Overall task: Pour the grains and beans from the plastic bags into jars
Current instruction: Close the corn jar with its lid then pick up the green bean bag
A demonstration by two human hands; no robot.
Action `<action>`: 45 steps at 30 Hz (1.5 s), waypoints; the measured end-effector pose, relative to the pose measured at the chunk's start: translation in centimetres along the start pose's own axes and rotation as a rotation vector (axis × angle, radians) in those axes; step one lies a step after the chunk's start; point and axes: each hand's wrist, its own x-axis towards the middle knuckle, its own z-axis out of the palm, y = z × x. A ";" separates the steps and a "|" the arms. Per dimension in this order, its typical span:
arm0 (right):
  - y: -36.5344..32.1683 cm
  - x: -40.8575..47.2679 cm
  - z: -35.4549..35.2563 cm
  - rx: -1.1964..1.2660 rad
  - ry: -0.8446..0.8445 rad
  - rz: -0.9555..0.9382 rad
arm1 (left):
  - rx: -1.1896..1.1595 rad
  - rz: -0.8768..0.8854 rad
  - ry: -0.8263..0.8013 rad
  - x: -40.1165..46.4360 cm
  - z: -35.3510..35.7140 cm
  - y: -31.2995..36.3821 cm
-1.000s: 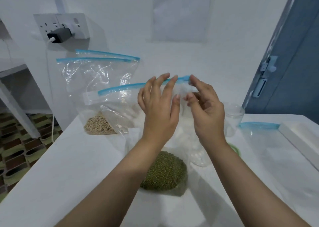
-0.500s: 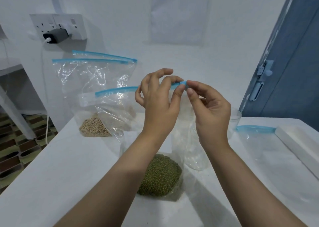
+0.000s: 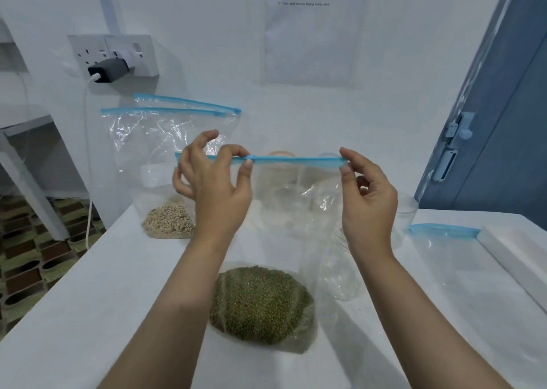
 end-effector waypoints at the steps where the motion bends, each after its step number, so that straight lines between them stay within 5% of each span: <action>1: 0.3 -0.2 -0.1 -0.039 0.003 -0.012 | 0.016 -0.019 0.012 0.2 -0.4 -0.8; 12: -0.5 -1.3 -0.6 -0.192 0.133 -0.003 | 0.029 -0.099 0.116 1.5 -2.6 -5.7; 18: -1.8 -2.3 0.2 -0.100 0.114 0.024 | -0.606 -0.276 0.096 0.5 -2.5 -5.7; 33: -3.7 -4.0 3.0 -0.020 0.039 -0.070 | -0.747 -0.104 0.157 7.1 -6.4 -5.3; 38: -2.8 -5.0 2.0 -0.436 -0.095 -0.286 | -0.729 -0.009 -0.027 5.3 -5.1 -3.3; 45: -3.1 -4.3 6.0 -0.469 -0.372 -0.464 | -0.722 0.077 -0.105 2.8 -3.9 -2.7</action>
